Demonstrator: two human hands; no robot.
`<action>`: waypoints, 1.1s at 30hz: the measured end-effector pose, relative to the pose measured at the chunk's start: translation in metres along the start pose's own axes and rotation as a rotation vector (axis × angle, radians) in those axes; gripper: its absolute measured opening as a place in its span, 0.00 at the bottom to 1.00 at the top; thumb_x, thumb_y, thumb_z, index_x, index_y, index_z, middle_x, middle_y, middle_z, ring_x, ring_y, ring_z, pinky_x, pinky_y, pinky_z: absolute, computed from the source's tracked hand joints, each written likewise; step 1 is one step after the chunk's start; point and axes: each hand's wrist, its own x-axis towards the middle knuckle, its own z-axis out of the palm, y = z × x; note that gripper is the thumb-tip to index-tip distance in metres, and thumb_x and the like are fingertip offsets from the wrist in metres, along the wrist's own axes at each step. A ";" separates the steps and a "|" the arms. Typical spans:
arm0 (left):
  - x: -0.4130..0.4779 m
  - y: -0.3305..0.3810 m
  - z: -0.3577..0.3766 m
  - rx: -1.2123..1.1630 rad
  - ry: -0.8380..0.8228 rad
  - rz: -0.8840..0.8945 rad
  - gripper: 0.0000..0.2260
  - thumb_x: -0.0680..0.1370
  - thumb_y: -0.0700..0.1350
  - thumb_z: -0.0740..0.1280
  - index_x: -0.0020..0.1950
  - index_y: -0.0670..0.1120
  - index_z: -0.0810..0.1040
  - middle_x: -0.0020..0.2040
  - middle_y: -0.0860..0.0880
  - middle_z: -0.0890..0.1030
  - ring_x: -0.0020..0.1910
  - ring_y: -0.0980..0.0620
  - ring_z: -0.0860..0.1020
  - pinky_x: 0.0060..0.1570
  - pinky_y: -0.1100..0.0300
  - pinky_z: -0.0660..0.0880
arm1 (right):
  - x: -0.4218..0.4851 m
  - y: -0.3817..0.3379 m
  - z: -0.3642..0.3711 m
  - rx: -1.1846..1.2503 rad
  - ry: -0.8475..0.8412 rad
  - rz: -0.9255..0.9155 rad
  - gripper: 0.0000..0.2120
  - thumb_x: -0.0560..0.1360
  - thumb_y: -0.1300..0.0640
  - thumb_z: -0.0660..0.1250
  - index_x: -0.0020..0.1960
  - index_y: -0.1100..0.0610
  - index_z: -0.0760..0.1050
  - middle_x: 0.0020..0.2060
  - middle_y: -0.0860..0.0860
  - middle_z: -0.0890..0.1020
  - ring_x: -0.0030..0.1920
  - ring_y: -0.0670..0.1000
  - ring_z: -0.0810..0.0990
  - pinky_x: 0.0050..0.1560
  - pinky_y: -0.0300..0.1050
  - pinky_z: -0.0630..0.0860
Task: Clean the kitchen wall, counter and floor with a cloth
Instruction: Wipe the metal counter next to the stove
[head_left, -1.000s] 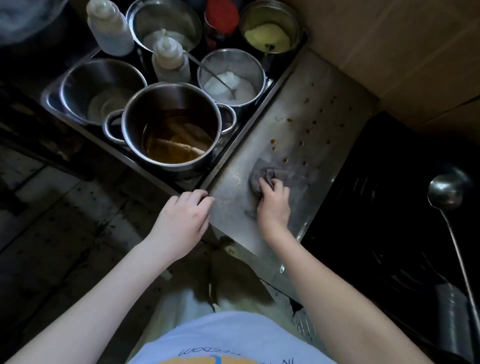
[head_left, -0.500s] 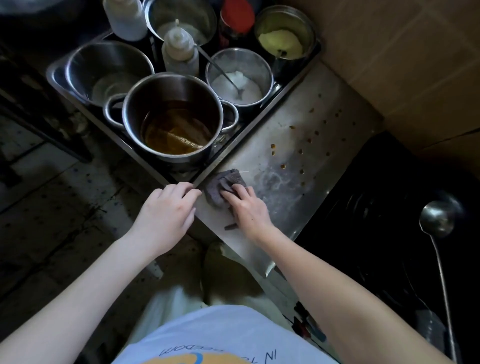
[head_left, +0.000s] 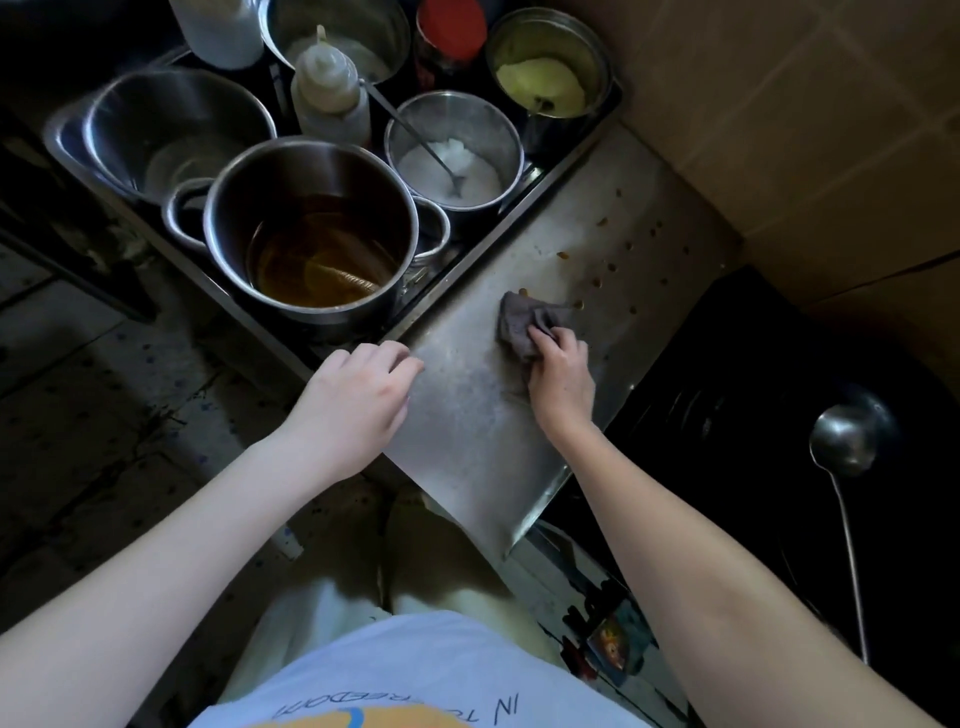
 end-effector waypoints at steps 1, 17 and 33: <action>0.004 0.002 0.001 -0.003 0.001 0.013 0.16 0.75 0.44 0.67 0.62 0.43 0.76 0.59 0.43 0.78 0.54 0.43 0.78 0.47 0.51 0.74 | -0.003 0.010 -0.003 -0.007 0.006 0.042 0.20 0.77 0.62 0.58 0.68 0.51 0.70 0.64 0.52 0.71 0.61 0.56 0.68 0.45 0.49 0.74; 0.050 0.022 0.012 -0.002 0.007 0.081 0.16 0.79 0.48 0.59 0.65 0.47 0.70 0.64 0.47 0.72 0.60 0.46 0.73 0.52 0.54 0.69 | 0.041 -0.015 0.004 0.046 0.004 0.090 0.23 0.76 0.65 0.59 0.69 0.51 0.70 0.69 0.54 0.68 0.66 0.56 0.65 0.55 0.50 0.71; 0.095 0.030 0.015 0.003 0.046 0.106 0.16 0.78 0.50 0.58 0.66 0.49 0.68 0.63 0.49 0.72 0.61 0.47 0.72 0.54 0.53 0.70 | 0.041 0.078 -0.026 0.010 0.108 0.229 0.21 0.76 0.66 0.56 0.66 0.52 0.72 0.67 0.50 0.71 0.63 0.55 0.67 0.55 0.47 0.71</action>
